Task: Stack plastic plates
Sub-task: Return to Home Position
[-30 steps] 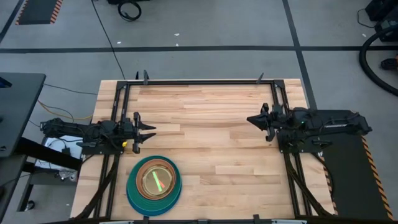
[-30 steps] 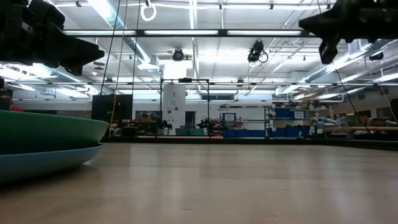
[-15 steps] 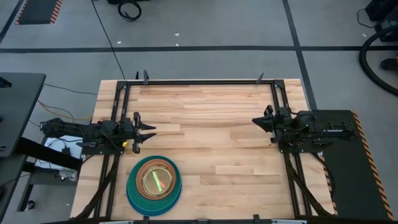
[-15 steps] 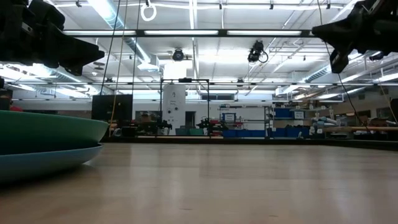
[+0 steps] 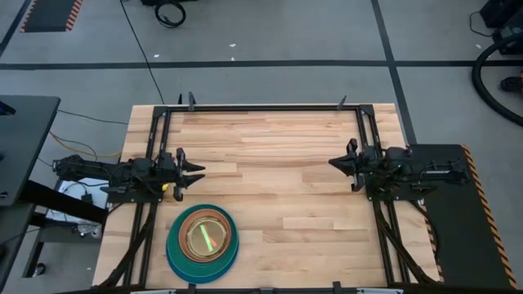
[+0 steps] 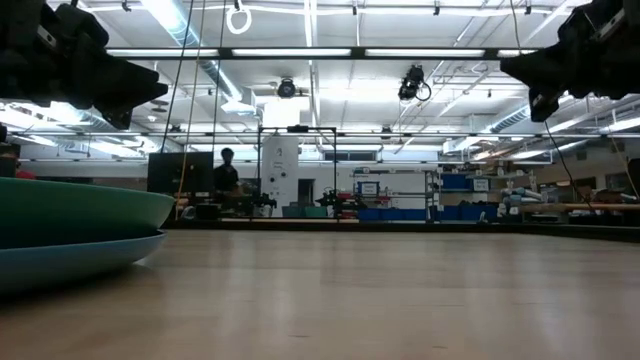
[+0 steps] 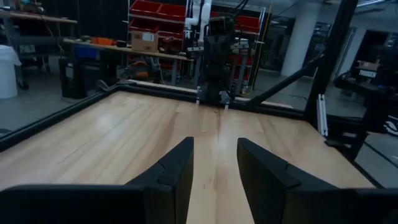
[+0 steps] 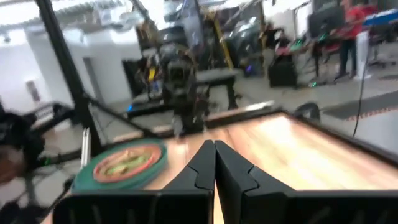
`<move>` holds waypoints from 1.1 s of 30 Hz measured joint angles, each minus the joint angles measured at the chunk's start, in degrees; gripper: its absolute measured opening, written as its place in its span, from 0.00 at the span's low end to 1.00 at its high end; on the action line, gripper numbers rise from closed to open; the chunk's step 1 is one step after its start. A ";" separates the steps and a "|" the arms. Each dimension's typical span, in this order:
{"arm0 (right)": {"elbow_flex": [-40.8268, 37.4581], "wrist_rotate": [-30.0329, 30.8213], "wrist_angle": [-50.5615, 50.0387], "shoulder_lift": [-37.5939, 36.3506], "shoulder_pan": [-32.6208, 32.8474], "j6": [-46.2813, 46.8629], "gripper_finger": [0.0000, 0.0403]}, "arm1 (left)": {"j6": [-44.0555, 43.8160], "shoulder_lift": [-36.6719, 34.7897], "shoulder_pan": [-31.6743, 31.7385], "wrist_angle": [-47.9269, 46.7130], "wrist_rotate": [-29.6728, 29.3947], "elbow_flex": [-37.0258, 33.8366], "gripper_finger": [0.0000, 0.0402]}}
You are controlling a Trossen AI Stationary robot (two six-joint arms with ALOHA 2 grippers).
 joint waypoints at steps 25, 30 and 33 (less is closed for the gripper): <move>-0.11 -5.42 -2.45 0.61 0.02 3.28 0.03 | -2.52 -0.02 0.00 2.49 0.00 0.00 0.32; -0.11 -5.42 -2.45 0.61 0.02 3.28 0.03 | -2.50 -0.02 0.00 2.50 0.00 -0.01 0.32; -0.11 -5.42 -2.45 0.63 0.02 3.32 0.03 | -2.50 -0.02 0.00 2.50 0.00 -0.01 0.32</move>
